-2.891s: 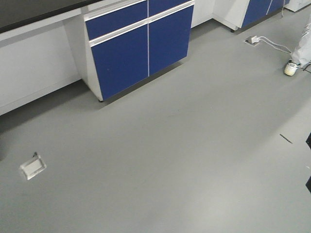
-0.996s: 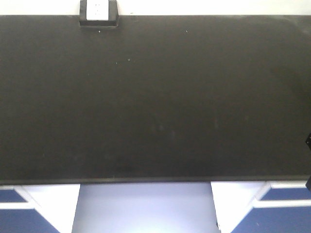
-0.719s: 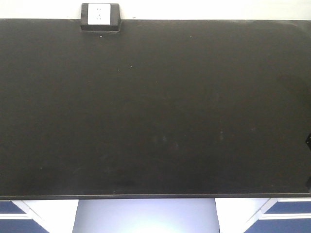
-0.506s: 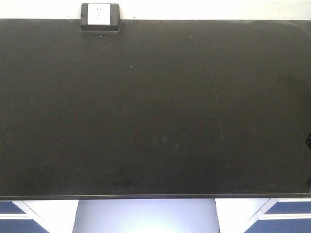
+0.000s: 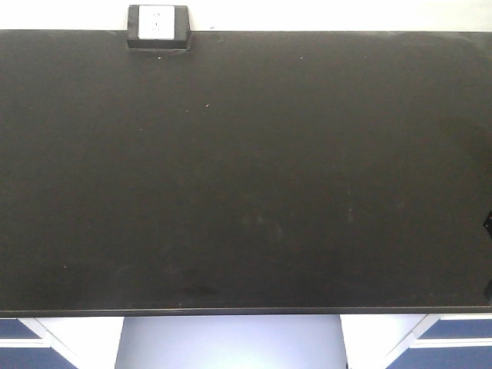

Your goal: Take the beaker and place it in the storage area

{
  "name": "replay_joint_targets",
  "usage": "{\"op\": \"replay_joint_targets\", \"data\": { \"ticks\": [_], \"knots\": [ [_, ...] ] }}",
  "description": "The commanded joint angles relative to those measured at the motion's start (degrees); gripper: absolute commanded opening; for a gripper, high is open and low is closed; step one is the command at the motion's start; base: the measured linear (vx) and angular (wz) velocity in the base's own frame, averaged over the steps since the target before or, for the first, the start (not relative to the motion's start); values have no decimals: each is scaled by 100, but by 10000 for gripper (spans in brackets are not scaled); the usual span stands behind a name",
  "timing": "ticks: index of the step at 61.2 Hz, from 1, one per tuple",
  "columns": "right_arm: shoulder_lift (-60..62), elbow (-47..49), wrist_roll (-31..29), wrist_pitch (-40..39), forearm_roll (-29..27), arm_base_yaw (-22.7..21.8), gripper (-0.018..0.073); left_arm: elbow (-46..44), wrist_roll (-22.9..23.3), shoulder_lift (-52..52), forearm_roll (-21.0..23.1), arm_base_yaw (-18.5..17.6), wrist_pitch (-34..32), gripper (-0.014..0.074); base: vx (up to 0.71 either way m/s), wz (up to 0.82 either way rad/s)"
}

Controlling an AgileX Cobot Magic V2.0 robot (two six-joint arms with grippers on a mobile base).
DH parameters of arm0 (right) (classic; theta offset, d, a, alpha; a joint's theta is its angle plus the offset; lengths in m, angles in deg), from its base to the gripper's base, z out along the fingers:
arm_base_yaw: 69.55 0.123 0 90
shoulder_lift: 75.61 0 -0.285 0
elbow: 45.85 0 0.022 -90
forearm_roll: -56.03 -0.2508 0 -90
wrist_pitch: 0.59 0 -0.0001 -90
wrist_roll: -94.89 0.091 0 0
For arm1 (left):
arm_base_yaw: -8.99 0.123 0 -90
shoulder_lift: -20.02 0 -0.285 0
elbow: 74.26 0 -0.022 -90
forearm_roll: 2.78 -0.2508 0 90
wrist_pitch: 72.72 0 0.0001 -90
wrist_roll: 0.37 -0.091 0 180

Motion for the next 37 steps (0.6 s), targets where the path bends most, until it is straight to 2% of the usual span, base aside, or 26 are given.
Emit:
{"op": "replay_joint_targets", "data": {
  "ticks": [1, 10, 24, 31, 37],
  "knots": [
    [-51, 188, -35, -456, -28, -11, 0, 125, 33, -96, 30, -44, -485, -8, 0, 0],
    [-51, 188, -30, -809, -44, -11, 0, 125, 33, -96, 30, -44, -485, -8, 0, 0],
    [-60, 188, -30, -985, -489, -11, 0, 125, 33, -96, 30, -44, -485, -8, 0, 0],
    [-397, 188, -35, -1783, -468, -11, 0, 125, 33, -96, 30, -44, -485, -8, 0, 0],
    [-1111, 188, -63, -2892, -468, -11, 0, 125, 33, -96, 30, -44, -485, -8, 0, 0]
  ]
}}
